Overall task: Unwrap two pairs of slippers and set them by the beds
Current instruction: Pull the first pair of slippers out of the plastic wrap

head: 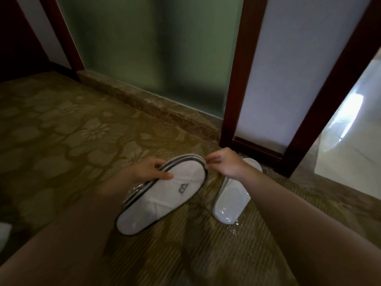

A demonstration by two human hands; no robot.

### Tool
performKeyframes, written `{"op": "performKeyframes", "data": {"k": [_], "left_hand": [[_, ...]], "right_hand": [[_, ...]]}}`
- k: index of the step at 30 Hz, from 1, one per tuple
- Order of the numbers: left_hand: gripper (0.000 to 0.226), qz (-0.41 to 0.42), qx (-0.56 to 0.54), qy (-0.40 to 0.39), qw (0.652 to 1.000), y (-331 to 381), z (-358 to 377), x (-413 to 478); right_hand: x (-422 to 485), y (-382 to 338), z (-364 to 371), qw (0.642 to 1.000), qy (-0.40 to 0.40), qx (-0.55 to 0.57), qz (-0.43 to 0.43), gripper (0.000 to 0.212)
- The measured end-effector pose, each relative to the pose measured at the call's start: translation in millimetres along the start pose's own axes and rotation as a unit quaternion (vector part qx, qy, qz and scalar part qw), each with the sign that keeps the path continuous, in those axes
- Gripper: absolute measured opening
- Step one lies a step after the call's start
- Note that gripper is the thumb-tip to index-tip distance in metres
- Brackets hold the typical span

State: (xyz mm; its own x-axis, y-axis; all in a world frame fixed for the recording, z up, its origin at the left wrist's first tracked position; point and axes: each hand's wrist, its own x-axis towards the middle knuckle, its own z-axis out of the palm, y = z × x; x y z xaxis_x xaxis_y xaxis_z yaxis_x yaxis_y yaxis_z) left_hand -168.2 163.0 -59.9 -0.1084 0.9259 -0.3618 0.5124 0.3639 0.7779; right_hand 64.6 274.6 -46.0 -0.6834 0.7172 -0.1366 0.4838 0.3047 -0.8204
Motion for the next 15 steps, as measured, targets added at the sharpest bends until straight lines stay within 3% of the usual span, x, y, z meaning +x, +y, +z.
{"op": "performKeyframes", "data": {"k": [5,11,15], "left_hand": [[0.033,0.011,0.037,-0.018,0.999,7,2,2],[0.027,0.015,0.019,0.024,0.999,14,3,7],[0.027,0.033,0.015,0.047,0.998,15,2,7]], "right_hand": [[0,4,-1,0.999,-0.038,-0.009,0.0,0.023],[4,0,-2,0.997,0.019,-0.066,-0.021,0.012],[5,-2,-3,0.989,0.118,-0.085,-0.008,0.042]]}}
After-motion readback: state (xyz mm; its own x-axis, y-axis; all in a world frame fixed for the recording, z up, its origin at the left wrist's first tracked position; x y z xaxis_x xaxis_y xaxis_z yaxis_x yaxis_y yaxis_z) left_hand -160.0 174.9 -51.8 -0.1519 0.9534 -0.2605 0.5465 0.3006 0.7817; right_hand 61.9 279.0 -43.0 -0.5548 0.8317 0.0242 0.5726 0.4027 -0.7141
